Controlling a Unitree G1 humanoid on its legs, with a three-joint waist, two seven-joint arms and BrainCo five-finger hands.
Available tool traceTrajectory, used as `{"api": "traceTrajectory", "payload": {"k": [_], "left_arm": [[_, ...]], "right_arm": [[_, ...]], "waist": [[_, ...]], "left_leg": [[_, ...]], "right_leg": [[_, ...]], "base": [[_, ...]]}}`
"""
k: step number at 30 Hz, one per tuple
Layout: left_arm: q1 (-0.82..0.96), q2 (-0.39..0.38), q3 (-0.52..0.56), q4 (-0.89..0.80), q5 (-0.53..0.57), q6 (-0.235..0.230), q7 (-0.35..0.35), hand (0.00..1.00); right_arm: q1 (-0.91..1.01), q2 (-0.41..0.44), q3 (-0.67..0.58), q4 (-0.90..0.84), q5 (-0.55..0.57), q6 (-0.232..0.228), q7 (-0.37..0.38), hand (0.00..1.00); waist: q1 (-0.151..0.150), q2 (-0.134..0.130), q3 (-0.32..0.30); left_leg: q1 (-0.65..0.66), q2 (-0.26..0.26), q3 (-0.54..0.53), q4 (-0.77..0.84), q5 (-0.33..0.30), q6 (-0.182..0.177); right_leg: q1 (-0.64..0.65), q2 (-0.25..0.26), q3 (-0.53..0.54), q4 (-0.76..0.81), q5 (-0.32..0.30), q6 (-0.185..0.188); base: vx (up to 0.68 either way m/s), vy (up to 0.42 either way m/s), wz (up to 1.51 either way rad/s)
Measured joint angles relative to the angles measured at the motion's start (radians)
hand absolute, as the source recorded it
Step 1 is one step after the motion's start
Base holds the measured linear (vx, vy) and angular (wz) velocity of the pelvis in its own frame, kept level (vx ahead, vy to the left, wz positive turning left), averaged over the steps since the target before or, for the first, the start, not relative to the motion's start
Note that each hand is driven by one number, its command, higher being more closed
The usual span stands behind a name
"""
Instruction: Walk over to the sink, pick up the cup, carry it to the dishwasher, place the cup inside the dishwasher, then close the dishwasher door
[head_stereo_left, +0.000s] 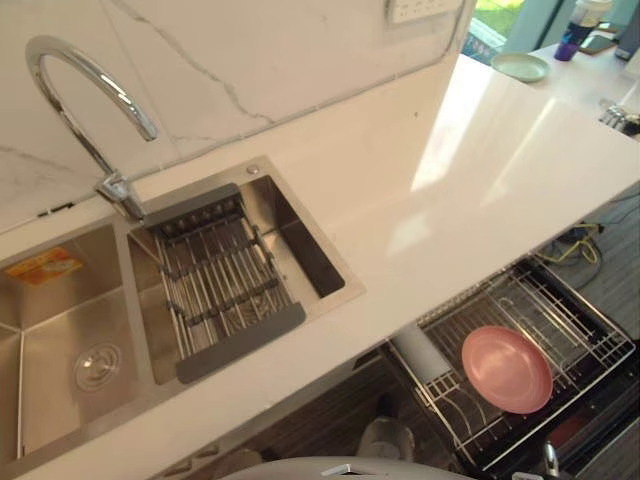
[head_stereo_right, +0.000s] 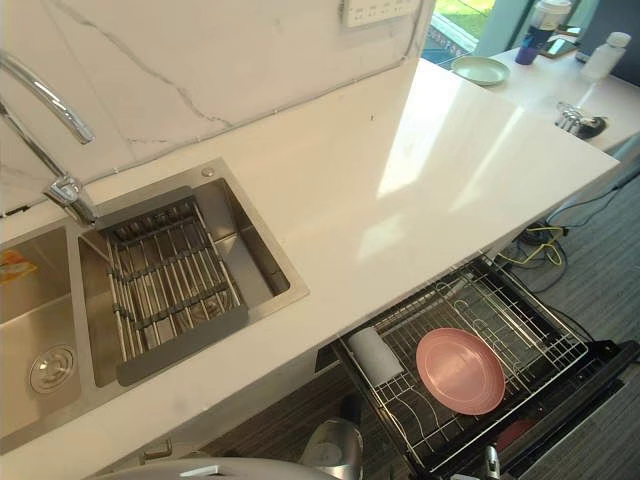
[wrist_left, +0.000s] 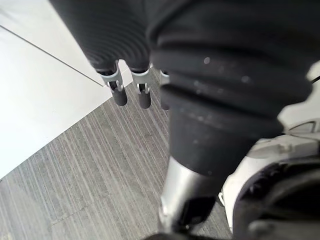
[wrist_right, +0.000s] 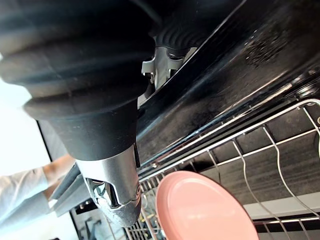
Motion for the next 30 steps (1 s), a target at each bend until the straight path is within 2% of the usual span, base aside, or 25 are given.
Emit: {"api": "traceTrajectory", "payload": {"k": [4, 8, 10, 16, 19, 21, 23, 24, 27, 30], "left_arm": [[0.0, 0.002, -0.039, 0.0, 0.036, -0.022, -0.002, 0.0], [-0.001, 0.003, -0.076, 0.0, 0.043, -0.073, 0.022, 0.0], [-0.001, -0.003, -0.098, 0.002, 0.042, -0.096, 0.043, 0.0], [-0.002, -0.031, -0.109, 0.032, 0.041, -0.132, 0.091, 0.0], [-0.002, -0.049, -0.108, 0.06, 0.043, -0.137, 0.108, 0.0], [0.004, -0.059, -0.107, 0.068, 0.043, -0.145, 0.12, 0.0], [0.006, -0.06, -0.105, 0.085, 0.042, -0.176, 0.148, 0.0], [0.012, -0.055, -0.103, 0.086, 0.042, -0.215, 0.188, 0.0], [0.009, -0.05, -0.082, 0.081, 0.007, -0.298, 0.242, 0.0], [0.005, -0.047, -0.067, 0.08, -0.084, -0.322, 0.262, 0.0]], "right_arm": [[0.014, -0.018, 0.159, -0.013, 0.014, -0.008, 0.005, 0.0], [0.0, -0.044, 0.296, -0.038, 0.015, -0.022, 0.013, 0.0], [-0.035, -0.045, 0.312, -0.043, 0.021, -0.039, 0.009, 0.0], [-0.106, -0.059, 0.368, -0.151, 0.02, -0.032, -0.013, 0.0], [-0.175, -0.08, 0.376, -0.152, 0.02, -0.007, -0.012, 0.0], [-0.18, -0.084, 0.372, -0.156, 0.043, -0.015, -0.001, 0.0], [-0.18, -0.089, 0.373, -0.156, 0.052, -0.015, 0.013, 0.0], [-0.18, -0.099, 0.395, -0.156, 0.054, -0.013, 0.016, 0.0], [-0.179, -0.124, 0.471, -0.156, 0.064, -0.006, 0.024, 0.0], [-0.155, -0.123, 0.567, -0.157, 0.058, 0.025, 0.06, 0.0]], "waist": [[0.003, 0.001, 0.003], [0.018, 0.016, 0.006], [0.025, 0.036, 0.007], [0.037, 0.088, 0.016], [0.061, 0.095, 0.018], [0.066, 0.093, 0.02], [0.068, 0.091, 0.02], [0.073, 0.087, 0.023], [0.074, 0.088, 0.024], [0.073, 0.091, 0.026]], "left_leg": [[0.011, -0.017, -0.025, -0.067, 0.047, 0.001], [0.04, -0.034, -0.053, -0.128, 0.088, 0.005], [0.043, -0.043, -0.084, -0.158, 0.112, 0.007], [0.033, -0.061, -0.166, -0.218, 0.171, 0.014], [0.011, -0.061, -0.204, -0.225, 0.188, 0.014], [-0.001, -0.06, -0.231, -0.242, 0.206, 0.009], [-0.006, -0.055, -0.242, -0.252, 0.224, 0.008], [-0.007, -0.049, -0.241, -0.251, 0.227, 0.006], [-0.024, -0.023, -0.242, -0.251, 0.231, 0.001], [-0.025, 0.019, -0.256, -0.252, 0.24, -0.013]], "right_leg": [[-0.003, -0.006, -0.024, 0.012, -0.008, 0.002], [0.002, -0.022, -0.049, 0.057, -0.037, 0.015], [0.01, -0.031, -0.071, 0.067, -0.052, 0.019], [0.025, -0.057, -0.152, 0.086, -0.064, 0.027], [0.034, -0.065, -0.191, 0.097, -0.071, 0.026], [0.032, -0.066, -0.215, 0.097, -0.072, 0.024], [0.031, -0.062, -0.225, 0.098, -0.068, 0.018], [0.032, -0.055, -0.225, 0.095, -0.066, 0.014], [0.036, -0.018, -0.22, 0.061, -0.066, 0.006], [0.063, 0.045, -0.221, 0.001, -0.066, 0.003]], "base": [[0.06, -0.03, 0.21], [0.05, -0.018, 0.21], [0.01, -0.023, 0.35], [0.01, -0.02, 0.41], [-0.05, -0.022, 0.39], [-0.04, -0.024, 0.41], [-0.01, -0.022, 0.21], [-0.08, -0.03, -0.03], [-0.13, -0.071, -0.05], [-0.07, -0.122, 0.02]]}}
